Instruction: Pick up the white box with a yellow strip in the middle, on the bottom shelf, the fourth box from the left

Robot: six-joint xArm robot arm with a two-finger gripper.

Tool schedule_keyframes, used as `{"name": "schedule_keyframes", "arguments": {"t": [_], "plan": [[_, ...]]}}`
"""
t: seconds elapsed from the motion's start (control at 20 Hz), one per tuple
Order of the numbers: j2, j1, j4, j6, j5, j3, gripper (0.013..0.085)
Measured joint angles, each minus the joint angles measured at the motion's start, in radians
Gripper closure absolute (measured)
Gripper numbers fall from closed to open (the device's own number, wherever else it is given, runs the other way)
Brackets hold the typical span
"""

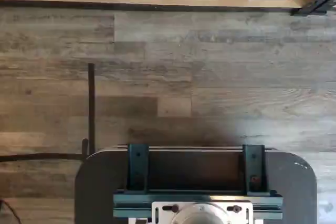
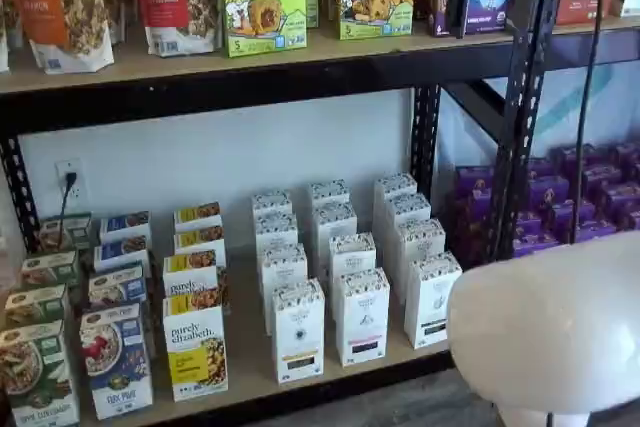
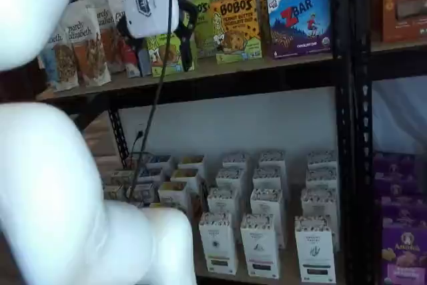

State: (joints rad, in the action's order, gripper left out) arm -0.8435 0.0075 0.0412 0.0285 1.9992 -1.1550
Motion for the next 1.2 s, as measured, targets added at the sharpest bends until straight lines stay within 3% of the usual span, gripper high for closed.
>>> {"name": "schedule_keyframes", "arguments": {"t": [0.1,0.15,0.5,1.0,1.2], "plan": [[-0.018,0.05,-0.054,0.025,-0.03,0.016,0.013],[-0.022,0.055,-0.062,0.029,-0.038,0.02,0.013],[-0.03,0.046,-0.054,0.026,-0.077,0.045,0.013],[-0.028,0.088,-0.069,0.069,-0.226,0.138,0.013],[-0.011,0.093,-0.05,0.079,-0.271,0.189,0.013]]}}
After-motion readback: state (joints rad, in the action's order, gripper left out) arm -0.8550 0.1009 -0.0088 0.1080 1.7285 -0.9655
